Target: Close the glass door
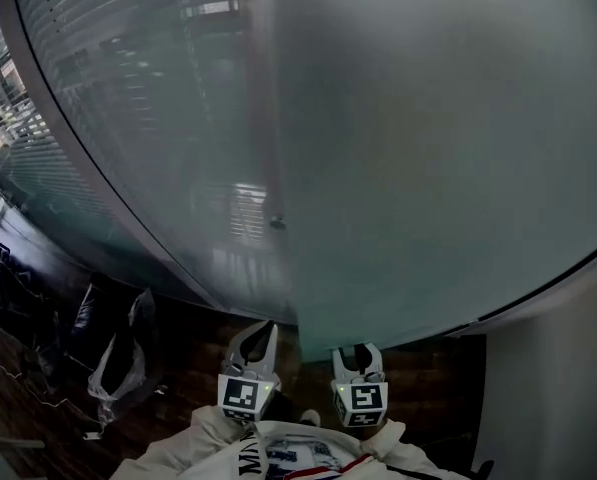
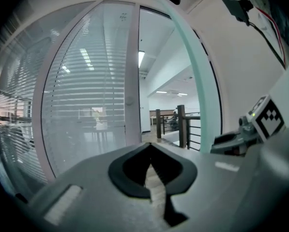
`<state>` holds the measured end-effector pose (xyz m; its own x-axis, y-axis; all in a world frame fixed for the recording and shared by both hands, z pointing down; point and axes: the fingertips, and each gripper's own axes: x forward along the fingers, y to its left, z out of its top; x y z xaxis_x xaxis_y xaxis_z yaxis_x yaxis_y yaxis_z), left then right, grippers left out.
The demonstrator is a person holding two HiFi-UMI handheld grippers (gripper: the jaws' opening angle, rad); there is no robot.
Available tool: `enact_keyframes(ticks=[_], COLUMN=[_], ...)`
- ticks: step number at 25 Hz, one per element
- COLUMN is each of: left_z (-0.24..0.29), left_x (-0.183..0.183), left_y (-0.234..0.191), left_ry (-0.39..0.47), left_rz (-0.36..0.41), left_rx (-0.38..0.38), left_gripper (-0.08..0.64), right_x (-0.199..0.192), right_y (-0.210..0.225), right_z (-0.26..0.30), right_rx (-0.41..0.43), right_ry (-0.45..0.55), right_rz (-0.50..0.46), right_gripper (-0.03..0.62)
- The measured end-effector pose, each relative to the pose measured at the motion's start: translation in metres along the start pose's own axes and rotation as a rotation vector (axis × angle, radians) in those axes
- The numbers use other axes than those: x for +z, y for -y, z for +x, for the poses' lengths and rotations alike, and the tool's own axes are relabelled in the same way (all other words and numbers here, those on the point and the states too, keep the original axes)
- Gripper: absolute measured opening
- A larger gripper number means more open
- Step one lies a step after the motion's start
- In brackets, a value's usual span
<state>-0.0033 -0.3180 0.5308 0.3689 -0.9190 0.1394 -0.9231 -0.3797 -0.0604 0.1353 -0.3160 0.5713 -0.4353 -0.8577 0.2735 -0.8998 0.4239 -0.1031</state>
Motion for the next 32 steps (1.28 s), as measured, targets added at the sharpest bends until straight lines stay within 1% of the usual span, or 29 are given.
enact_keyframes(ticks=[5, 11, 15, 23, 28, 32], left_z=[0.023, 0.041, 0.048, 0.064, 0.073, 0.079], left_x=[0.005, 0.007, 0.009, 0.015, 0.014, 0.012], left_y=[-0.01, -0.019, -0.02, -0.034, -0.044, -0.053], left_ry=[0.011, 0.01, 0.027, 0.049, 0.064, 0.076], left_rz=[-0.006, -0.006, -0.015, -0.046, -0.041, -0.037], left_rx=[-0.052, -0.092, -0.124, -0.164, -0.213, -0.251], left_gripper=[0.003, 0.003, 0.003, 0.003, 0.003, 0.003], right_x=[0.002, 0.0, 0.005, 0.009, 0.01, 0.012], right_y=[0.004, 0.015, 0.02, 0.03, 0.035, 0.038], right_z=[0.013, 0.026, 0.033, 0.045, 0.052, 0.061], right_rx=[-0.026, -0.07, -0.095, -0.165, -0.183, -0.216], right_ry=[-0.003, -0.01, -0.001, 0.012, 0.014, 0.024], right_rz=[0.011, 0.011, 0.028, 0.046, 0.041, 0.046], right_gripper=[0.126, 0.126, 0.126, 0.126, 0.126, 0.126])
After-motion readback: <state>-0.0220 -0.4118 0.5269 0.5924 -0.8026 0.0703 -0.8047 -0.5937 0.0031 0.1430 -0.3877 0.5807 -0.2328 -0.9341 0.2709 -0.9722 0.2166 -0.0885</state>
